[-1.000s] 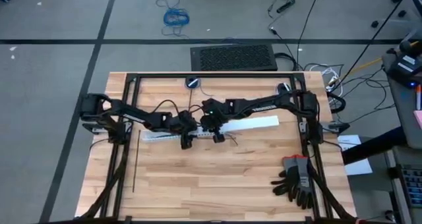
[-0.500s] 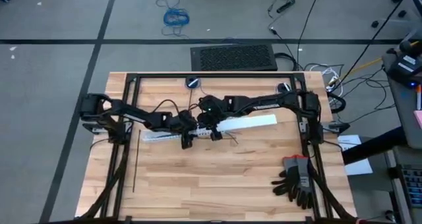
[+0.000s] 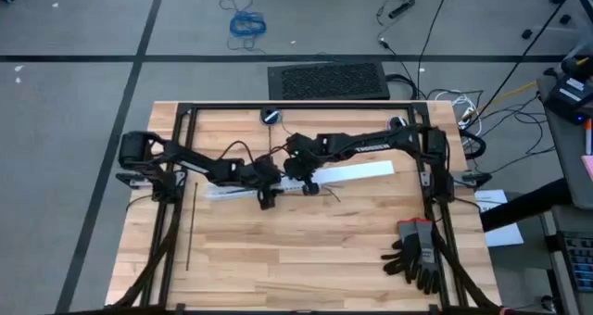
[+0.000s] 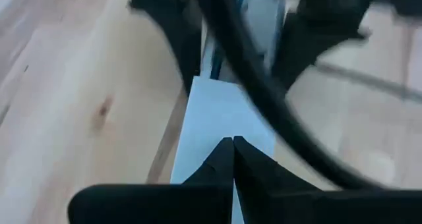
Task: Ziptie cables
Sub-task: Close the cable duct
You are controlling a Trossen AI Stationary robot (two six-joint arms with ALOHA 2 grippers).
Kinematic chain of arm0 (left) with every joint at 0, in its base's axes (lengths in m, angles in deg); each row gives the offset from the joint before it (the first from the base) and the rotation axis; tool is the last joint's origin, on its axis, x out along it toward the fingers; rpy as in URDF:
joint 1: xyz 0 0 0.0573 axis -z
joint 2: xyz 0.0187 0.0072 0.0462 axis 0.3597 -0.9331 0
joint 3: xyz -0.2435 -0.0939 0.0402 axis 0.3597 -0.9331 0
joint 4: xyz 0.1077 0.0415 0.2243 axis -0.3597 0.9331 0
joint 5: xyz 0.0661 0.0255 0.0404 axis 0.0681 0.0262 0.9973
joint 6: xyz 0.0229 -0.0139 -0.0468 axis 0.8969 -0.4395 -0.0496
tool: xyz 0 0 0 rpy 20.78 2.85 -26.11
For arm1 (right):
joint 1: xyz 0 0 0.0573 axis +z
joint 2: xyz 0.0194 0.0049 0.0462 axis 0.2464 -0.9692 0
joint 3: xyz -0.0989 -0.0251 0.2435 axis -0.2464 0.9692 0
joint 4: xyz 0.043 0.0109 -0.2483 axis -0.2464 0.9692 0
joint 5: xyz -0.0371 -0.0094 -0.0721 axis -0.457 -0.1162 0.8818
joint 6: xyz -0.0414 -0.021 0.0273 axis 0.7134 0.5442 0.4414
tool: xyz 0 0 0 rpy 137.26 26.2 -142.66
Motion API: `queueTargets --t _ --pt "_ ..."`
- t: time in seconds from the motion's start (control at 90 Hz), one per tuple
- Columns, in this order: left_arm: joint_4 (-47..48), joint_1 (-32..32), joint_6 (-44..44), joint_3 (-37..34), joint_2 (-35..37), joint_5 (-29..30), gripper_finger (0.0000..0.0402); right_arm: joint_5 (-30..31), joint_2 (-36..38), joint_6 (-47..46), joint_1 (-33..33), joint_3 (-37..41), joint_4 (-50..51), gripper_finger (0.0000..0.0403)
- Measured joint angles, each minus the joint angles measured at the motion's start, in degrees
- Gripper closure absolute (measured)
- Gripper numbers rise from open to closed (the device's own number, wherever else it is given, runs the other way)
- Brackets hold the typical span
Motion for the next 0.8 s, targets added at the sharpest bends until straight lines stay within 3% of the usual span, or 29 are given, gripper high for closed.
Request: queueTargets --t 0.333,0.8 --pt "-0.9 0.0 0.05 2.73 -1.98 -0.78 0.0165 -1.52 -1.46 -1.36 0.48 -0.04 -2.53 0.0403" --pt "1.16 -0.04 -1.01 3.06 0.6 -3.71 0.0105 -1.71 -1.51 -1.48 0.57 -0.04 -2.31 0.0403"
